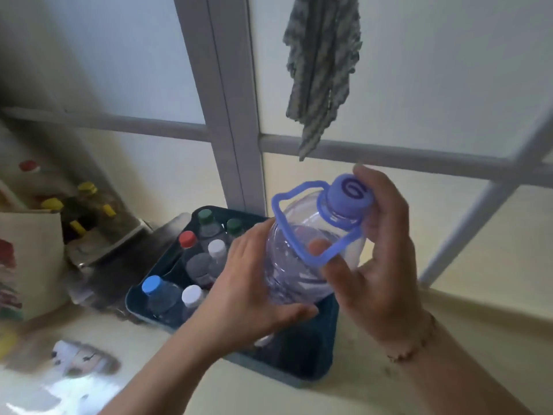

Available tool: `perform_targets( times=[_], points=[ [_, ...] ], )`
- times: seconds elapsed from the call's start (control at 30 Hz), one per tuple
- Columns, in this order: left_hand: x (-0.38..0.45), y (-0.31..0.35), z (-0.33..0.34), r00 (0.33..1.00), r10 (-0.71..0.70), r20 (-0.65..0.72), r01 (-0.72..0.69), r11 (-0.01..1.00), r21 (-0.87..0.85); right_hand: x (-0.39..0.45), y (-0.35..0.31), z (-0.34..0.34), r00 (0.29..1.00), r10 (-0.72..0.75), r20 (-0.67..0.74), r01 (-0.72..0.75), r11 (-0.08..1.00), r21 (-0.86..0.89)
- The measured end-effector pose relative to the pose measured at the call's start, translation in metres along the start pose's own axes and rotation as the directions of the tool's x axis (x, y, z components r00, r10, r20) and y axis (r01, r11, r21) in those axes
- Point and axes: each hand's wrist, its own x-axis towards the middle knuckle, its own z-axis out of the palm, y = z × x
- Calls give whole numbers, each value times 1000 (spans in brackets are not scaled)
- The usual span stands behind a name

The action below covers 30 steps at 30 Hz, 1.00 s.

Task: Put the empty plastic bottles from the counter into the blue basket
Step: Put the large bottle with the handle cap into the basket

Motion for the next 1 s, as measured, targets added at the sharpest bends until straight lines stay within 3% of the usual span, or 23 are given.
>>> perform_targets(
  times=[0.1, 0.23, 0.43, 0.57, 0.63, 0.87, 1.0],
  points=[
    [18, -28, 21, 991, -75, 114, 76, 997, -5, -11, 30, 6, 990, 132, 43, -128, 989, -75],
    [22, -50, 33, 978, -134, 159, 126, 990, 59, -32, 55, 18, 967, 221, 131, -203, 970, -135],
    [22, -61, 29, 969, -140, 206, 65, 940, 335, -48, 75, 24, 935, 282, 214, -228, 942, -244],
    [28, -59, 9, 957, -204, 206, 194, 979, 68, -62, 85, 31, 880, 372, 294, -247, 890, -384],
    [32, -59, 9, 956, -179, 234, 183, 983, 8, -66, 85, 37, 855, 407, 320, -231, 853, -468],
    [35, -63, 30, 968, -93, 235, 52, 983, 174, -73, 82, 55, 788, 546, 283, -315, 754, -577],
    [40, -68, 35, 978, -68, 196, 35, 985, 167, -75, 86, 44, 703, 591, 396, -292, 747, -597]
  ],
)
